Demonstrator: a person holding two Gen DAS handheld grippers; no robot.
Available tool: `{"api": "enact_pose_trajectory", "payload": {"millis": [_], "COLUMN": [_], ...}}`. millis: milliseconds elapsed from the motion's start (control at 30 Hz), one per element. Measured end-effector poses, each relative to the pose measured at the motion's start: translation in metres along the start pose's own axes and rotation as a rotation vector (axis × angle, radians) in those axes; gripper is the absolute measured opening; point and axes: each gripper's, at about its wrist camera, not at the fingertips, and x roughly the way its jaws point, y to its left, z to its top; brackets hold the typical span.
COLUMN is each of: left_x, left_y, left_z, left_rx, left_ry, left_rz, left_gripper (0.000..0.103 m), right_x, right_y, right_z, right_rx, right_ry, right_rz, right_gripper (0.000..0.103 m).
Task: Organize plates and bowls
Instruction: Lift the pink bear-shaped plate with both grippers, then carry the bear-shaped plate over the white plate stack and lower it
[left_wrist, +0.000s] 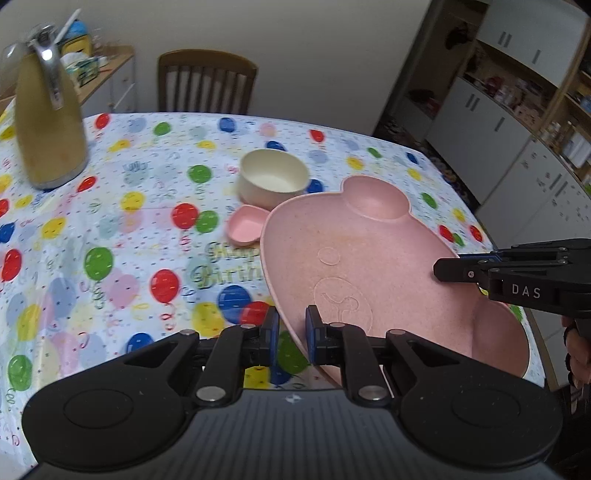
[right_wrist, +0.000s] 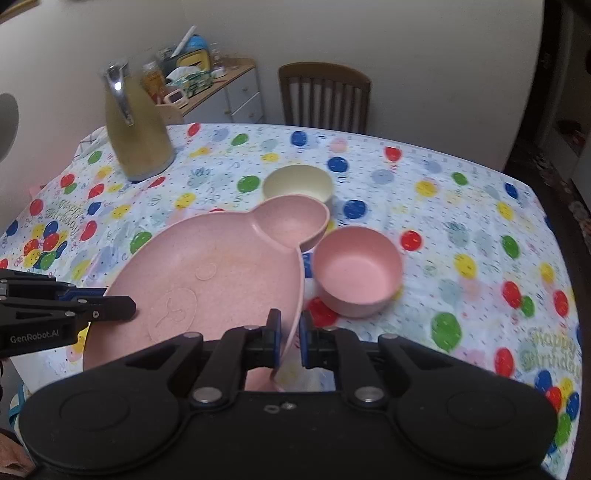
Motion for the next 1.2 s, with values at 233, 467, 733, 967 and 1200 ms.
{"api": "enact_pose_trajectory", "payload": {"millis": [233, 467, 733, 967, 1200], "left_x": [0.008, 0.032, 0.068, 0.093, 0.108], "left_y": [-0.049, -0.103, -0.157, -0.184, -0.194], "left_z": [-0.002, -0.01, -0.026, -0.045, -0.055], "left_rx": [0.091, 0.169, 0.216, 0.236, 0.235], "left_ry": [0.015, 0.06, 0.137, 0.2, 0.237], "left_rz": [-0.068, -0.127, -0.152, -0.148, -0.135], "left_gripper": [0.014, 0.014, 0.014, 0.014, 0.014], "right_x": [-0.031, -0.049, -0.053, -0.043, -0.032], "right_y": [-0.038, -0.087, -0.138, -0.168, -0.181], "right_z": [-0.029, -0.063, -0.103, -0.131, -0.145], "right_rx": [0.081, 0.159, 0.225, 0.247, 0.254], "right_ry": [-0.023, -0.012, 0.038, 0.085, 0.115], "right_rz": [-0.068, -0.122, -0.137, -0.125, -0.103], "right_gripper": [0.009, 0.009, 0.008, 0.008, 0.008]}}
